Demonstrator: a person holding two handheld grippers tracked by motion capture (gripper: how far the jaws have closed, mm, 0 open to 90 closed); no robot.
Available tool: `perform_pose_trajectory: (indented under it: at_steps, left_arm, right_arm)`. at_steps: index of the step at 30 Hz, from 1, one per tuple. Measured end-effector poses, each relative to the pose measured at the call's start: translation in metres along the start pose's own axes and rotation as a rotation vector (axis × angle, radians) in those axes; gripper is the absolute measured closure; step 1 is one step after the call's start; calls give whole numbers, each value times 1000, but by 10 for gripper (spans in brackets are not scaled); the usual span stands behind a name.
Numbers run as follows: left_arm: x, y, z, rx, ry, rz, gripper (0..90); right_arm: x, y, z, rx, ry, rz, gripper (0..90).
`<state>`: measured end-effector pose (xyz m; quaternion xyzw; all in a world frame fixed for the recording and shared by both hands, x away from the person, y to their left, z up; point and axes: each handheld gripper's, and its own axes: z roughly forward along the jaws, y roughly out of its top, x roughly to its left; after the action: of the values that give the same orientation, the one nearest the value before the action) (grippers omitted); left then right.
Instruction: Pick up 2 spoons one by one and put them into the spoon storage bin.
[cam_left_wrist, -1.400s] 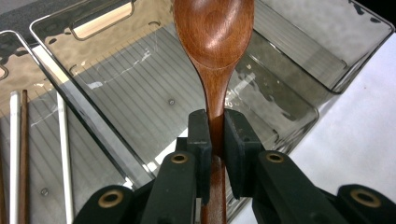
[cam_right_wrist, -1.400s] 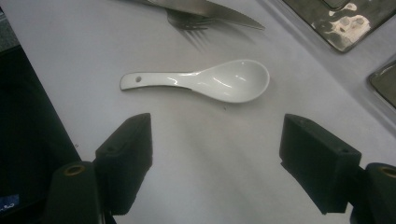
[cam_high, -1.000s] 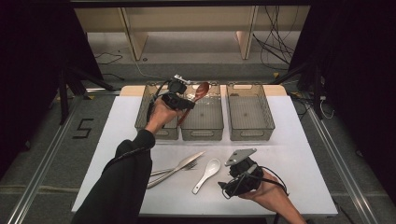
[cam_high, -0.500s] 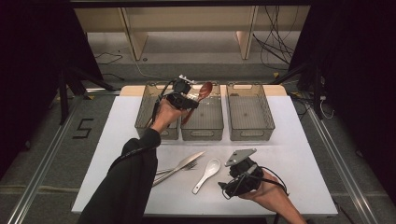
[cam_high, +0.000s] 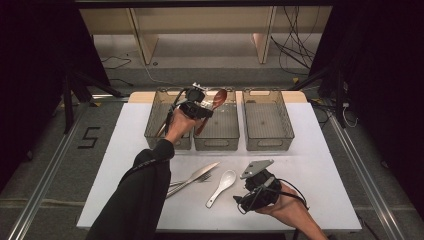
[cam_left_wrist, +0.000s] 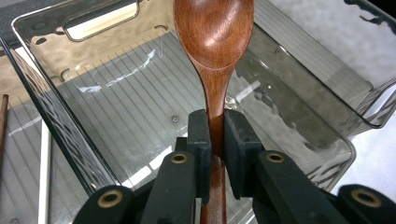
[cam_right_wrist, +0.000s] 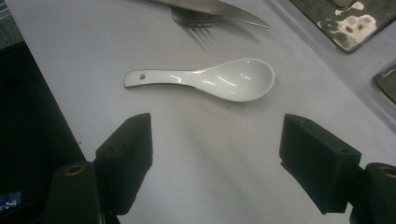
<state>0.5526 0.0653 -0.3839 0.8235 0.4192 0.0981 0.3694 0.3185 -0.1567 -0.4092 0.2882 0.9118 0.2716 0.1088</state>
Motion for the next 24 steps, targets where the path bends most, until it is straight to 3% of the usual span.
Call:
perform_pose_trajectory:
  at_steps: [12,18,24]
  left_arm:
    - [-2,-4,9,4,9,-6,786]
    - [-7,-8,8,33,-7,3,619]
    - [-15,-10,-4,61,-24,22,470]
  right_arm:
    - [0,0,0,-1,-1,4,266]
    - [-1,0,0,3,2,-1,266]
    - [-1,0,0,1,-1,6,266]
